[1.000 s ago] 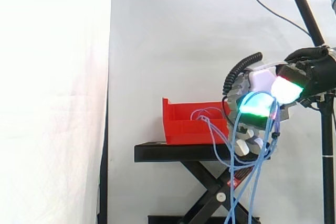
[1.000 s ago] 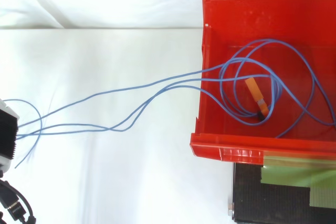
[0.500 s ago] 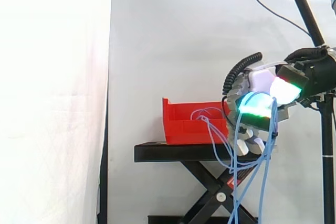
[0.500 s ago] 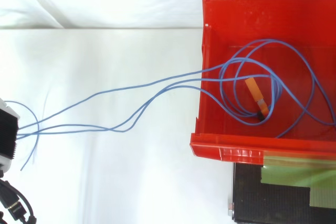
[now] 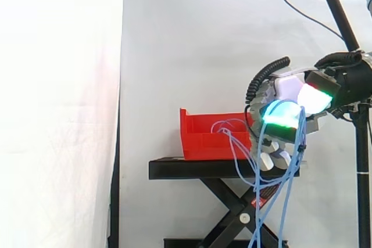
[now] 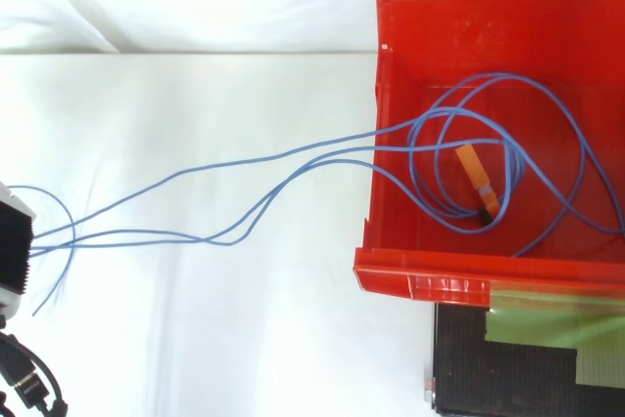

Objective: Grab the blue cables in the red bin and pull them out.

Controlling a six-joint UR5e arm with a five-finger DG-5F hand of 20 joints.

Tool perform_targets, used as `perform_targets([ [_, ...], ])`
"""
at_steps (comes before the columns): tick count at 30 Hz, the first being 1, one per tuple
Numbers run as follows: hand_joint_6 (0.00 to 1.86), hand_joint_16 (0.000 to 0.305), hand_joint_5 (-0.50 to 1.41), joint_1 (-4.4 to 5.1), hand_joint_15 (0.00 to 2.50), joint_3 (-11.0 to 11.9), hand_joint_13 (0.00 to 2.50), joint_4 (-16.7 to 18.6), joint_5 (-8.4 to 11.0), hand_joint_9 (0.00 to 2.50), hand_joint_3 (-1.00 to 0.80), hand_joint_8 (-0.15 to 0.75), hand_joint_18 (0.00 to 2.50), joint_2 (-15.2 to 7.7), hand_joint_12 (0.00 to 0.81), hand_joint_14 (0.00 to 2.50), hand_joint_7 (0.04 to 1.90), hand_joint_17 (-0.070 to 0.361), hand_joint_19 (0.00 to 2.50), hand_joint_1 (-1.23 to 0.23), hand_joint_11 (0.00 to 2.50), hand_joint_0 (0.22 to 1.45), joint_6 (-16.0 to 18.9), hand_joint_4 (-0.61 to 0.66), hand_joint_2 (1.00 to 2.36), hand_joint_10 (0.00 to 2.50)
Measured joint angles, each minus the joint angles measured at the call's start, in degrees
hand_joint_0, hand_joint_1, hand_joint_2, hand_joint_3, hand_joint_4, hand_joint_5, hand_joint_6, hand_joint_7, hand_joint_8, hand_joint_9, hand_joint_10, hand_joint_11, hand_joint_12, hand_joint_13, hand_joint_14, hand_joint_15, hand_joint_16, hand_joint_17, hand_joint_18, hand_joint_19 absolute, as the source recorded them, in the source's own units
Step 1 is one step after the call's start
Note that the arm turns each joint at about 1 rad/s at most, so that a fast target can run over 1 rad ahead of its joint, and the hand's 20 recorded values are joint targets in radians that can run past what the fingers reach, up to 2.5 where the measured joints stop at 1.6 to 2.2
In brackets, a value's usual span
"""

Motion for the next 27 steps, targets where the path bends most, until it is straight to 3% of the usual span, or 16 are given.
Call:
perform_targets([
  [7, 0.01, 0.048, 0.88, 0.00, 0.71, 0.0, 0.68, 0.1, 0.00, 0.84, -0.83, 0.217, 0.60, 0.0, 0.330, 0.03, 0.79, 0.109, 0.99, -0.94, 0.86, 0.80, 0.0, 0.18, 1.01, 0.03],
  [15, 0.01, 0.052, 0.85, 0.00, 0.70, 0.0, 0.69, 0.1, -0.15, 0.83, -1.00, 0.226, 0.61, 0.0, 0.338, 0.03, 0.78, 0.116, 0.99, -0.93, 0.85, 0.74, -0.1, 0.21, 1.00, 0.03],
  [27, 0.01, 0.055, 0.88, -0.05, 0.69, 0.0, 0.70, 0.4, -0.26, 0.84, -1.00, 0.239, 0.63, 0.0, 0.352, 0.03, 0.77, 0.124, 0.97, -0.93, 0.84, 0.68, -0.4, 0.23, 1.00, 0.03],
])
